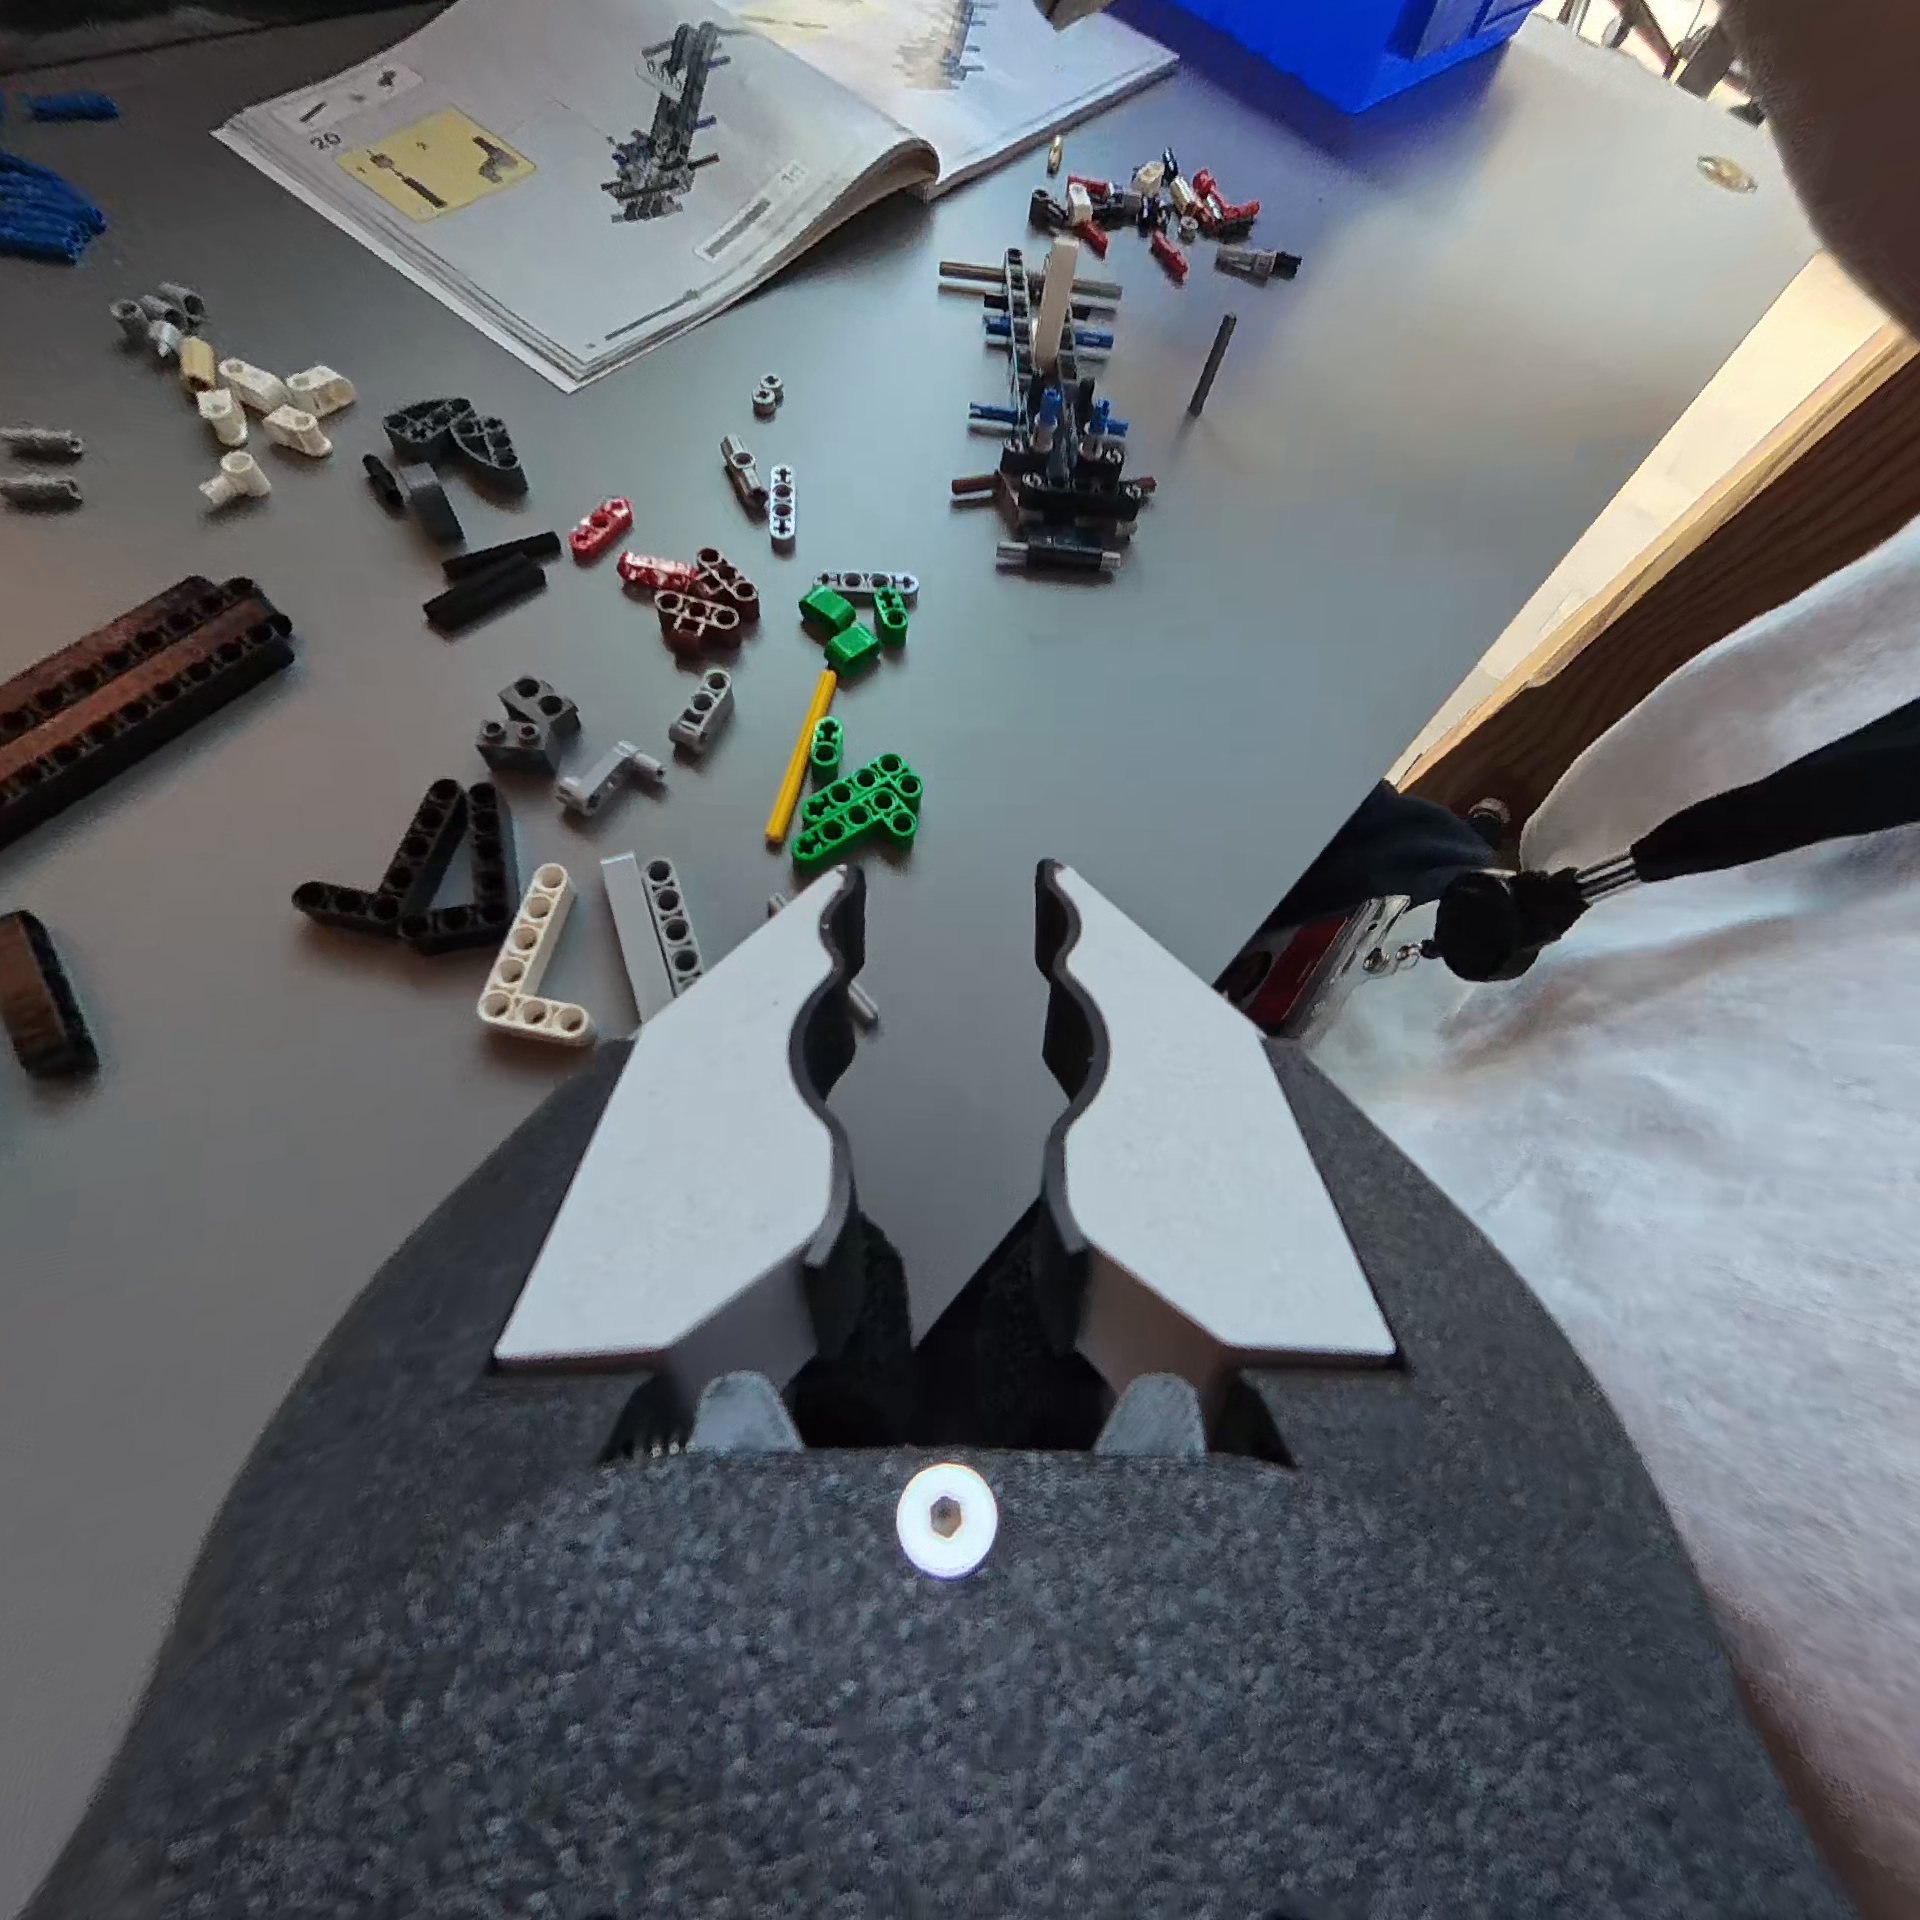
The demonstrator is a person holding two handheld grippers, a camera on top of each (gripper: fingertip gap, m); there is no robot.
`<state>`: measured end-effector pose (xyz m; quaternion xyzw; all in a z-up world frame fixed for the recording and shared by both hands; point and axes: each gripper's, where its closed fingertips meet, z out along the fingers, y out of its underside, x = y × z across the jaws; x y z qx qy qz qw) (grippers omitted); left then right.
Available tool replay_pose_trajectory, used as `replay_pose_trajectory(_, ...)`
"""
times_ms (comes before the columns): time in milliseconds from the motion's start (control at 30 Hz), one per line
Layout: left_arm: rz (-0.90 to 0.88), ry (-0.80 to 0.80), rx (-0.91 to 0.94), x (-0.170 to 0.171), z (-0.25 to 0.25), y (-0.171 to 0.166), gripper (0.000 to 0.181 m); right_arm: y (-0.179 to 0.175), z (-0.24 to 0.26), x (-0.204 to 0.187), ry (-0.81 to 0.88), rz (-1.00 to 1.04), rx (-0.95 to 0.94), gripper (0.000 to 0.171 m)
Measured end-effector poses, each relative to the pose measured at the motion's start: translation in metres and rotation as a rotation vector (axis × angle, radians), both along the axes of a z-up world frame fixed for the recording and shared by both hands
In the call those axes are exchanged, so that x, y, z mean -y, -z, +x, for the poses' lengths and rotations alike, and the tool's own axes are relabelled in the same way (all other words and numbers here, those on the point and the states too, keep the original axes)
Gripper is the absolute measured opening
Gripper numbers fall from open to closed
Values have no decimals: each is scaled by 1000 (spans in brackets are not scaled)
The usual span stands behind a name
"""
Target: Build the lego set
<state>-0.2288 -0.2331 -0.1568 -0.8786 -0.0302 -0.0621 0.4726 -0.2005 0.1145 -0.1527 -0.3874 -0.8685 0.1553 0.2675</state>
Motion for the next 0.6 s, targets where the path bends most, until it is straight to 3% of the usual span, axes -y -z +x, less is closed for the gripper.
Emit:
replay_pose_trajectory(167,74,-67,3,-28,-15,-11,29,-36,2,23,148,-41,-349,5)
replay_pose_trajectory(367,129,-92,100,-57,-23,-18,28,-52,37,65,269,-40,-725,5)
replay_pose_trajectory(433,122,-73,109,-67,-24,-18,27,-43,45,87,195,-80,-745,4)
replay_pose_trajectory(600,133,21,173,-99,-13,-25,26,-43,53,100,223,-121,-819,4)
